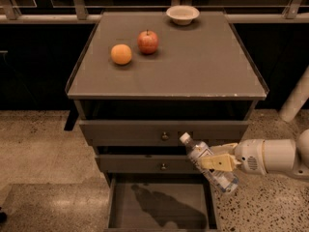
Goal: Pick blue plastic bottle from bottom drawer and place on counter
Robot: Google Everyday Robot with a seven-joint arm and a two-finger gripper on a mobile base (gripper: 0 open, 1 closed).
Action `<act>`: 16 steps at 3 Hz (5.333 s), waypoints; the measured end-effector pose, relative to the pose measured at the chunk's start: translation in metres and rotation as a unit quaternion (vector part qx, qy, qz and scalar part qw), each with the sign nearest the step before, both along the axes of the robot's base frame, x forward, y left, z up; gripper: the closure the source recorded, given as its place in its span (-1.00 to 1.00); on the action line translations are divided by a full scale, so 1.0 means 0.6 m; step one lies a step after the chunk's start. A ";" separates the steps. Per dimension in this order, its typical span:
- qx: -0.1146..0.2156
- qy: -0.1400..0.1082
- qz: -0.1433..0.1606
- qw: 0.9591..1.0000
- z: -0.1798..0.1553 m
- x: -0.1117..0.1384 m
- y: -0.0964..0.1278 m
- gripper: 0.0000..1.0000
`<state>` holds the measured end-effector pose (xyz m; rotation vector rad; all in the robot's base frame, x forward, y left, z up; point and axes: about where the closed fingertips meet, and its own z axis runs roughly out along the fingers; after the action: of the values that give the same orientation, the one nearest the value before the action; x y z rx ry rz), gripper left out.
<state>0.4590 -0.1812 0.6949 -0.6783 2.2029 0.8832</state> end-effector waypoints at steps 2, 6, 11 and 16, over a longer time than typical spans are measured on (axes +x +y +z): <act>-0.024 -0.020 0.011 0.999 0.062 -0.010 0.006 1.00; -0.072 -0.133 0.041 0.988 0.330 0.093 0.023 1.00; -0.039 -0.150 0.044 0.987 0.375 0.208 -0.052 1.00; 0.029 -0.131 0.029 0.991 0.331 0.374 -0.107 0.63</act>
Offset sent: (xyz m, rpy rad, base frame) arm -0.0156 0.0004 0.0982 -0.1183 -0.1156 0.0309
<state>0.6834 -0.2454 0.8937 -0.7862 1.9263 0.8337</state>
